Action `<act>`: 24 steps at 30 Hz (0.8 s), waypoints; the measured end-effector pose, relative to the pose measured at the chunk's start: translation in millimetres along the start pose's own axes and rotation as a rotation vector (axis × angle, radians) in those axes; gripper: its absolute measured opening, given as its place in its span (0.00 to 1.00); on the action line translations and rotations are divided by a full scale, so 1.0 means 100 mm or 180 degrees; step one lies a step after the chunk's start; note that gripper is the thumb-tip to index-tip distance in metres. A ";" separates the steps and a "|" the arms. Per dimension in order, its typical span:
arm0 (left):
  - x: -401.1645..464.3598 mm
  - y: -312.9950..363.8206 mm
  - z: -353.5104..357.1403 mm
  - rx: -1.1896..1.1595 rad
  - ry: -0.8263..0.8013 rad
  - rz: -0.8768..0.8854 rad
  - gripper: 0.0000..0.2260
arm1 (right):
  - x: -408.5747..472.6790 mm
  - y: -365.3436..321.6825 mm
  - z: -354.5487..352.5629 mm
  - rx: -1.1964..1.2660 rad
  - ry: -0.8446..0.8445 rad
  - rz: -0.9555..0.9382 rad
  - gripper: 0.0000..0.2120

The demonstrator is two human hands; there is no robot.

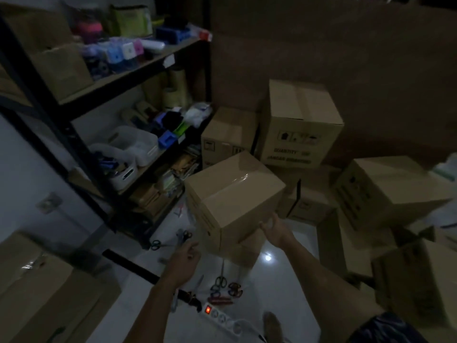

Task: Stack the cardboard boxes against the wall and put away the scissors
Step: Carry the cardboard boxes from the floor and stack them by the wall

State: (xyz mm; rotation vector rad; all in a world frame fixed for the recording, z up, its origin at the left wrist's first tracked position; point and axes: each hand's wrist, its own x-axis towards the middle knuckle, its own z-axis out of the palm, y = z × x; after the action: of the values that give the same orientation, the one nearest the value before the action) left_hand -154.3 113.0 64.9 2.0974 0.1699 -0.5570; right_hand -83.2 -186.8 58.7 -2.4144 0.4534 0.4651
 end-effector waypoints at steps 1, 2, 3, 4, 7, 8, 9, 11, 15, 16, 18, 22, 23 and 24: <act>0.14 0.06 0.10 -0.0101 0.0048 -0.0063 0.17 | 0.21 0.08 -0.05 -0.0020 -0.0011 -0.0017 0.37; 0.37 0.11 0.24 -0.0214 0.0104 -0.0166 0.17 | 0.49 0.17 -0.11 0.0005 -0.0054 -0.0012 0.37; 0.59 0.17 0.36 -0.0322 0.0167 -0.0283 0.18 | 0.75 0.21 -0.16 0.0033 -0.0118 -0.0006 0.38; 0.80 0.22 0.47 -0.0423 0.0236 -0.0404 0.19 | 1.02 0.26 -0.19 0.0084 -0.0160 0.0006 0.38; 1.41 0.33 0.75 -0.0694 0.0435 -0.0737 0.29 | 1.73 0.32 -0.33 0.0162 -0.0238 0.0007 0.46; 1.60 0.36 0.84 -0.0813 0.0533 -0.0793 0.31 | 1.98 0.36 -0.35 0.0231 -0.0239 0.0039 0.52; 1.84 0.36 0.95 -0.0947 0.0681 -0.0860 0.32 | 2.27 0.42 -0.36 0.0320 -0.0207 0.0118 0.55; 2.10 0.38 1.08 -0.1178 0.0922 -0.1037 0.33 | 2.64 0.54 -0.39 0.0427 0.0015 0.0111 0.53; 2.41 0.26 1.26 -0.1680 0.1139 -0.1362 0.45 | 3.04 0.61 -0.49 0.0475 -0.0007 0.0165 0.48; 2.43 0.25 1.29 -0.1805 0.1200 -0.1410 0.45 | 3.09 0.63 -0.50 0.0606 -0.0161 0.0154 0.44; 2.43 0.22 1.32 -0.2005 0.1284 -0.1415 0.41 | 3.12 0.64 -0.53 0.0796 -0.0322 0.0142 0.35; 2.24 0.21 1.31 -0.1982 0.1396 -0.1346 0.39 | 3.00 0.63 -0.57 0.0885 -0.0242 -0.0002 0.32; 2.15 0.24 1.29 -0.2005 0.1438 -0.1364 0.36 | 2.93 0.61 -0.58 0.0904 -0.0268 0.0006 0.34; 2.00 0.27 1.24 -0.2058 0.1493 -0.1396 0.32 | 2.83 0.55 -0.60 0.1008 -0.0315 -0.0056 0.37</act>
State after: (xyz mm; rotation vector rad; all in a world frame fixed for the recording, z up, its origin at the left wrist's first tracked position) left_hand -7.5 -22.7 -62.4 1.5141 0.9630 -0.1996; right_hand 154.6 -323.6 -47.6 -2.0798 0.4274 0.4651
